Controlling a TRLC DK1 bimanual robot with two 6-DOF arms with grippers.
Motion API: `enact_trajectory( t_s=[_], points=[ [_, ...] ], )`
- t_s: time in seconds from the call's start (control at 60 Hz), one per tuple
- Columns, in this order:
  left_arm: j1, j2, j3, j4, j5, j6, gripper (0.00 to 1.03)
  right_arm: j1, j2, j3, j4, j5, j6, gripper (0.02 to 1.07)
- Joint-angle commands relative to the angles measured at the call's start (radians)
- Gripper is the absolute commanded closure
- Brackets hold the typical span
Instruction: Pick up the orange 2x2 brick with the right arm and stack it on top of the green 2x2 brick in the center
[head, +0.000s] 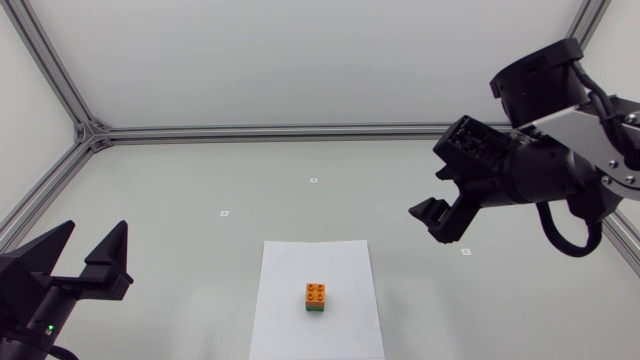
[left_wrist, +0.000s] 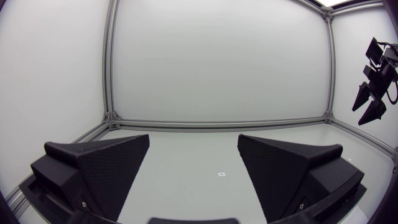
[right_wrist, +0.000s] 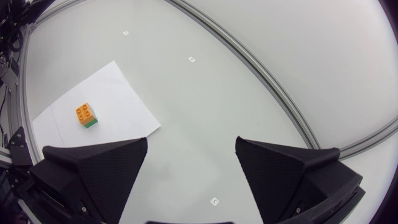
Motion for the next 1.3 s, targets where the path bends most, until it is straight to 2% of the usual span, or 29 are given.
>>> enact_trajectory(
  t_s=[0.0,0.333,0.633,0.933,1.283],
  points=[
    [-0.001,-0.004,-0.041,-0.011,0.003,0.005,0.04,-0.066,-0.069,-0.066,0.044,-0.005,0.012,0.07],
    [-0.001,-0.004,-0.041,-0.011,0.003,0.005,0.04,-0.344,-0.303,-0.243,0.158,-0.074,-0.026,0.07],
    [-0.001,-0.004,-0.041,-0.011,0.003,0.005,0.04,-0.483,-0.543,-0.421,0.288,-0.082,-0.026,0.07],
    [-0.001,-0.004,-0.041,-0.011,0.003,0.005,0.04,-0.505,-0.740,-0.536,0.347,-0.046,-0.003,0.07],
    [-0.001,-0.004,-0.041,-0.011,0.003,0.005,0.04,-0.459,-0.882,-0.664,0.426,-0.021,0.173,0.07]
  ],
)
